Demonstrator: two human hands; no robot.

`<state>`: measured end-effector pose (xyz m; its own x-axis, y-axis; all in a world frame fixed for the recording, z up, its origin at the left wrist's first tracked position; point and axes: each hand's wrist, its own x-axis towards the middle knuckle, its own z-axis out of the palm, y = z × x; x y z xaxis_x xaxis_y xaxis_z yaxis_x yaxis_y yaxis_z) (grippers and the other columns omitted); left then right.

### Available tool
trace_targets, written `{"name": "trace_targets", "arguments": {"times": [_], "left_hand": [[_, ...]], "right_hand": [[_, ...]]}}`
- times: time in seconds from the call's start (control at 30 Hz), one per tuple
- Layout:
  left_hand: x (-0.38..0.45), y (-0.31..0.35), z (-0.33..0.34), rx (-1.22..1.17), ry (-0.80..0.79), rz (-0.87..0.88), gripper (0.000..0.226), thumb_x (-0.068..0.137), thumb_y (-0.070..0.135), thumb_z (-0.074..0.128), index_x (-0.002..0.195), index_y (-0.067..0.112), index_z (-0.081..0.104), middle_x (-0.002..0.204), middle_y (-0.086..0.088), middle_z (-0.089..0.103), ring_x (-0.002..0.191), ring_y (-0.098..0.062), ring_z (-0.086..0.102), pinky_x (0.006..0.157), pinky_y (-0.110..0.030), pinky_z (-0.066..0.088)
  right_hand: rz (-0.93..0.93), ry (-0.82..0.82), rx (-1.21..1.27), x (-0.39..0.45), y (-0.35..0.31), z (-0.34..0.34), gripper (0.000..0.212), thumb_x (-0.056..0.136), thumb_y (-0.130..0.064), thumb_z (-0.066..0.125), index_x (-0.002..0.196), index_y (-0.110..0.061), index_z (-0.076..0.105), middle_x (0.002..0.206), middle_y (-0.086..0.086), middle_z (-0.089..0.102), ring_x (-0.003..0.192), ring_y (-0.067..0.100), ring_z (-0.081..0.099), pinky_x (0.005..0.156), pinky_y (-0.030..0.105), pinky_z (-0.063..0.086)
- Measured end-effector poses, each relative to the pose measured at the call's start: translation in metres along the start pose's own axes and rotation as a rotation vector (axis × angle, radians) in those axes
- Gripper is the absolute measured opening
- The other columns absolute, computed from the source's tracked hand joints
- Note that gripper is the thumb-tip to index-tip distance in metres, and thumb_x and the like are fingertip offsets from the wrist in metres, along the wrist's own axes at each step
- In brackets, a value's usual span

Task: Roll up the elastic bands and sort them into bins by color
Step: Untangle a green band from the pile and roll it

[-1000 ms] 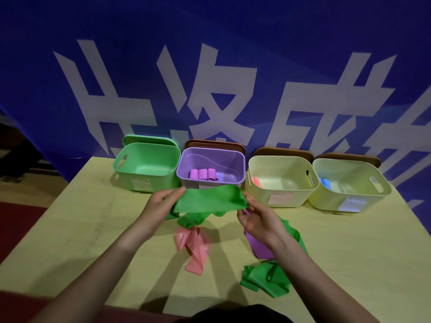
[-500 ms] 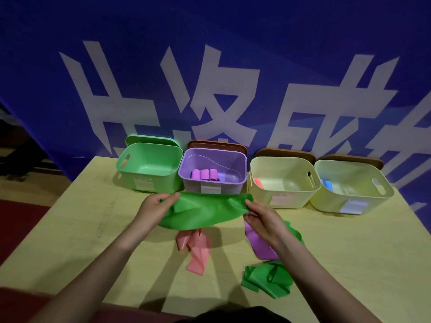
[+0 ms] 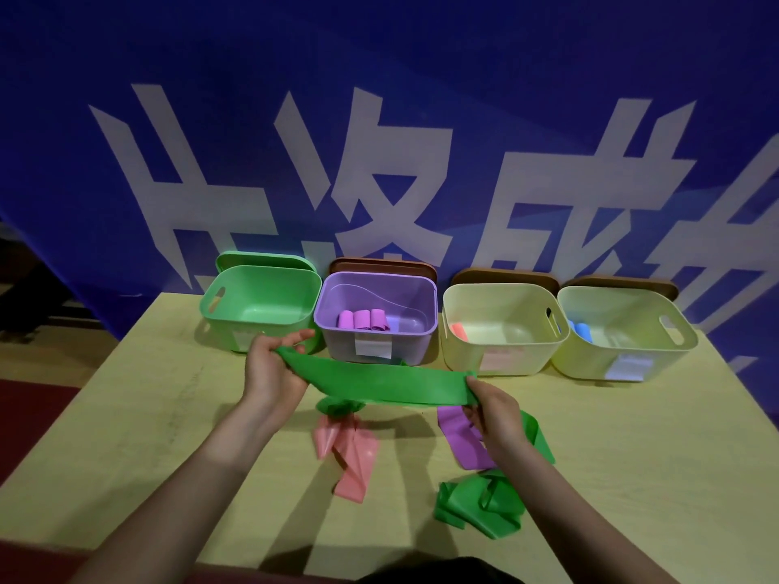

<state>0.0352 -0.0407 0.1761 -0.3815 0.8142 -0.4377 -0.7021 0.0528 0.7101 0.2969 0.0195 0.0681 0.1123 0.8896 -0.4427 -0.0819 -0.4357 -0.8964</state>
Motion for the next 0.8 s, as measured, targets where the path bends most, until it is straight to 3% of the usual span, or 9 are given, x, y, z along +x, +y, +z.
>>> {"name": "trace_targets", "arguments": {"times": [0.03,0.1,0.13,0.2,0.33,0.47,0.57,0.67,0.8], "left_hand": [[-0.003,0.000,0.004,-0.016,-0.033,-0.022,0.038,0.094,0.019,0.022,0.098,-0.001,0.055,0.068,-0.005,0.041,0.063,-0.017,0.043,0.065,-0.031,0.040],[-0.008,-0.001,0.015,-0.006,-0.100,-0.057,0.038,0.093,0.017,0.023,0.103,-0.003,0.053,0.076,-0.010,0.050,0.072,-0.021,0.048,0.073,-0.033,0.044],[-0.012,-0.003,0.022,0.030,-0.135,-0.070,0.035,0.092,0.013,0.024,0.102,-0.002,0.053,0.082,-0.013,0.053,0.076,-0.022,0.051,0.076,-0.034,0.045],[-0.016,-0.010,0.034,0.153,-0.163,-0.058,0.029,0.091,0.001,0.023,0.091,0.001,0.053,0.084,-0.014,0.053,0.075,-0.022,0.050,0.072,-0.030,0.043],[-0.017,-0.030,0.047,0.394,-0.217,0.056,0.033,0.086,-0.017,0.030,0.083,0.006,0.054,0.081,-0.013,0.050,0.070,-0.022,0.050,0.064,-0.028,0.042],[-0.020,-0.032,0.047,0.424,-0.296,0.082,0.024,0.089,-0.014,0.042,0.090,0.006,0.056,0.083,-0.014,0.056,0.074,-0.022,0.057,0.060,-0.022,0.052],[-0.022,-0.029,0.045,0.432,-0.340,0.150,0.023,0.089,-0.014,0.046,0.091,0.007,0.057,0.085,-0.011,0.059,0.077,-0.020,0.059,0.067,-0.021,0.053],[-0.021,-0.026,0.043,0.477,-0.350,0.225,0.024,0.089,-0.012,0.049,0.094,0.009,0.058,0.089,-0.007,0.060,0.084,-0.020,0.059,0.074,-0.028,0.049],[-0.018,-0.027,0.040,0.451,-0.363,0.239,0.018,0.096,0.003,0.045,0.104,0.011,0.060,0.095,-0.002,0.068,0.082,-0.012,0.065,0.071,-0.027,0.052]], "right_hand": [[-0.030,0.010,-0.053,0.002,0.004,-0.001,0.024,0.094,-0.018,0.059,0.072,-0.008,0.062,0.061,0.006,0.056,0.054,0.016,0.046,0.047,0.021,0.040],[-0.120,0.020,-0.237,0.002,0.010,0.001,0.011,0.093,-0.015,0.060,0.090,-0.007,0.067,0.086,0.013,0.068,0.071,0.020,0.056,0.065,0.027,0.048],[-0.186,0.011,-0.359,-0.001,0.010,0.004,0.016,0.092,-0.017,0.062,0.105,-0.007,0.066,0.102,0.010,0.067,0.086,0.019,0.059,0.079,0.030,0.048],[-0.327,-0.065,-0.480,-0.010,0.005,0.014,0.029,0.090,-0.019,0.065,0.118,-0.011,0.062,0.113,-0.001,0.061,0.101,0.013,0.057,0.093,0.031,0.045],[-0.481,-0.378,-0.377,-0.039,-0.023,0.045,0.014,0.092,-0.012,0.061,0.098,-0.021,0.070,0.098,-0.007,0.068,0.089,-0.002,0.060,0.080,0.022,0.048],[-0.470,-0.510,-0.138,-0.056,-0.048,0.061,0.015,0.095,-0.015,0.057,0.087,-0.022,0.068,0.080,-0.013,0.067,0.078,0.001,0.060,0.076,0.027,0.051],[-0.497,-0.532,-0.058,-0.059,-0.056,0.066,0.007,0.085,-0.018,0.061,0.080,-0.019,0.065,0.070,-0.013,0.062,0.071,0.005,0.054,0.068,0.022,0.046],[-0.530,-0.491,-0.048,-0.057,-0.061,0.071,0.021,0.086,-0.001,0.066,0.072,-0.015,0.059,0.060,-0.012,0.051,0.061,0.006,0.045,0.061,0.020,0.039],[-0.578,-0.469,-0.067,-0.059,-0.077,0.074,0.024,0.086,0.005,0.063,0.071,-0.013,0.059,0.058,-0.014,0.053,0.057,-0.001,0.045,0.059,0.013,0.038]]}}
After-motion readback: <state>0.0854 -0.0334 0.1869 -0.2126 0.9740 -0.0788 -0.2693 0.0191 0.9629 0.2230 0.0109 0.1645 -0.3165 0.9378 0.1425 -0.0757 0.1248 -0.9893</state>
